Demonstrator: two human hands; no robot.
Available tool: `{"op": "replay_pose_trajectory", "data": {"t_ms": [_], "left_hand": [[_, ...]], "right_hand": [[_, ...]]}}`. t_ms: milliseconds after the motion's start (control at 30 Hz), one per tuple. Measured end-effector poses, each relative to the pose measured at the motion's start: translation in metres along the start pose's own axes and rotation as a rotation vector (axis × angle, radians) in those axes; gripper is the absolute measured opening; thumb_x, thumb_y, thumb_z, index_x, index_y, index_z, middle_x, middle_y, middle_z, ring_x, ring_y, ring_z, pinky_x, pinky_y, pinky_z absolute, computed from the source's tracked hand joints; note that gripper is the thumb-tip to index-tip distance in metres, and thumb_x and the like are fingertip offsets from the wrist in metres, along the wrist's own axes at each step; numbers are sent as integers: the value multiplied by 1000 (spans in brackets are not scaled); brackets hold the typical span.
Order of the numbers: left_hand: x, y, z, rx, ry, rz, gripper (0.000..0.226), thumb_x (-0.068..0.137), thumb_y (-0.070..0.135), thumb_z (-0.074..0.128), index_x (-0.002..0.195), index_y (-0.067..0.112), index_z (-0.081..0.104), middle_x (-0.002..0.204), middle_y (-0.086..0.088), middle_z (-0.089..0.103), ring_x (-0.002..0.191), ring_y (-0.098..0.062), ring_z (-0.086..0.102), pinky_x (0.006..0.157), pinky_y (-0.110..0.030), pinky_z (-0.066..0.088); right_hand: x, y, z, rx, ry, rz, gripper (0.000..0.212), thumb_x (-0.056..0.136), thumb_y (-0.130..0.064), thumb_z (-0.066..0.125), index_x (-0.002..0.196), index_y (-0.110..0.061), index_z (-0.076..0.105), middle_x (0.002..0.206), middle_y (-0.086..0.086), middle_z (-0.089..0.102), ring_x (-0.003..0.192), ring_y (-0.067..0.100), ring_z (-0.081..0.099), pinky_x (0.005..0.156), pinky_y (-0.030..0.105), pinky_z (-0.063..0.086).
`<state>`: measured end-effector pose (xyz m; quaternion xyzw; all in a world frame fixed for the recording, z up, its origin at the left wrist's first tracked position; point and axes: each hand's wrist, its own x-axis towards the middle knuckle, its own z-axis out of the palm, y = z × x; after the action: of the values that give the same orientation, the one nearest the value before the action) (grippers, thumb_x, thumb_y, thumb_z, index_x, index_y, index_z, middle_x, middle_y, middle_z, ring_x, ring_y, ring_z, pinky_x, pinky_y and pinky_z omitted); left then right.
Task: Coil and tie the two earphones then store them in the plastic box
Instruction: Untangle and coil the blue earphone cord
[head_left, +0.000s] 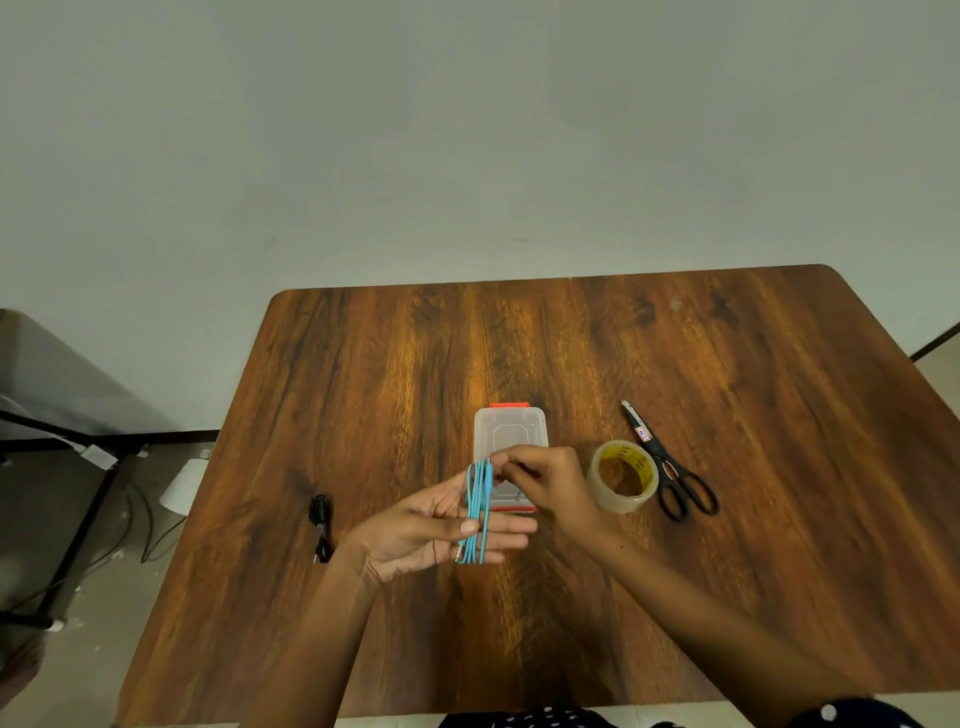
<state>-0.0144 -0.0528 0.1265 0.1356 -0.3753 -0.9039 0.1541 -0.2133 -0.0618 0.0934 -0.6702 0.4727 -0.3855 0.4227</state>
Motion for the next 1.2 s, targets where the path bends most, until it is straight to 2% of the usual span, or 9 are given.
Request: {"op": "replay_pose_trajectory", "data": {"t_ms": [100,200,267,367,600,767,933,1033,1200], "left_hand": [[4,-1,-2,-12,108,40,74,90,5,58,145,26,12,137,-20,51,128,-31,48,100,-35,46],[6,2,-3,-51,210,96,75,84,7,67,141,27,22,137,-22,50,128,-32,49,98,-36,48],[6,4,-5,-95,305,132,74,79,6,71,136,28,29,134,-24,53,124,-32,53,92,-35,51],[8,0,-13,-97,430,183,83,82,3,68,144,25,18,133,-29,50,124,-35,52,88,-35,53],[13,0,-21,-14,592,305,64,91,-5,40,144,22,17,132,-28,52,125,-35,51,99,-39,48],[6,3,-29,-32,646,338,64,93,-7,38,146,23,17,133,-27,52,126,-35,50,103,-41,43],[5,-4,-24,112,656,226,80,91,-1,51,146,32,2,132,-20,56,125,-31,53,102,-37,45],[5,-9,-23,259,663,95,87,90,2,55,148,29,-5,129,-16,59,119,-26,58,96,-33,50],[5,-7,-3,425,471,-147,60,93,-5,48,134,32,27,118,-4,62,106,-13,65,87,-26,53]], "right_hand": [[-9,1,20,335,-28,326,60,79,-43,56,107,9,52,70,5,63,70,6,63,64,18,42],[-14,7,36,210,31,454,40,89,-18,57,117,9,51,113,31,57,109,41,56,73,18,46],[-17,2,40,39,70,404,26,91,-5,56,115,3,58,113,20,64,106,28,62,81,17,49],[-18,-6,41,-8,-15,315,15,92,-7,57,98,-1,69,88,10,73,73,4,67,71,10,50],[-16,-19,36,-67,-144,291,18,96,-19,53,96,-9,67,78,6,71,63,14,67,64,20,55],[-21,-24,33,-193,-247,284,19,97,-20,50,98,-9,66,72,-10,60,60,3,59,58,8,44],[-18,-32,24,-359,-256,176,23,96,-22,50,96,-8,68,81,0,65,59,2,52,54,8,32],[-12,-37,13,-452,-357,96,20,93,-23,55,105,-13,69,101,0,71,82,8,62,63,8,37],[4,-42,-12,-580,-508,17,20,86,-27,65,103,-19,73,104,-5,71,89,7,62,65,9,40]]}}
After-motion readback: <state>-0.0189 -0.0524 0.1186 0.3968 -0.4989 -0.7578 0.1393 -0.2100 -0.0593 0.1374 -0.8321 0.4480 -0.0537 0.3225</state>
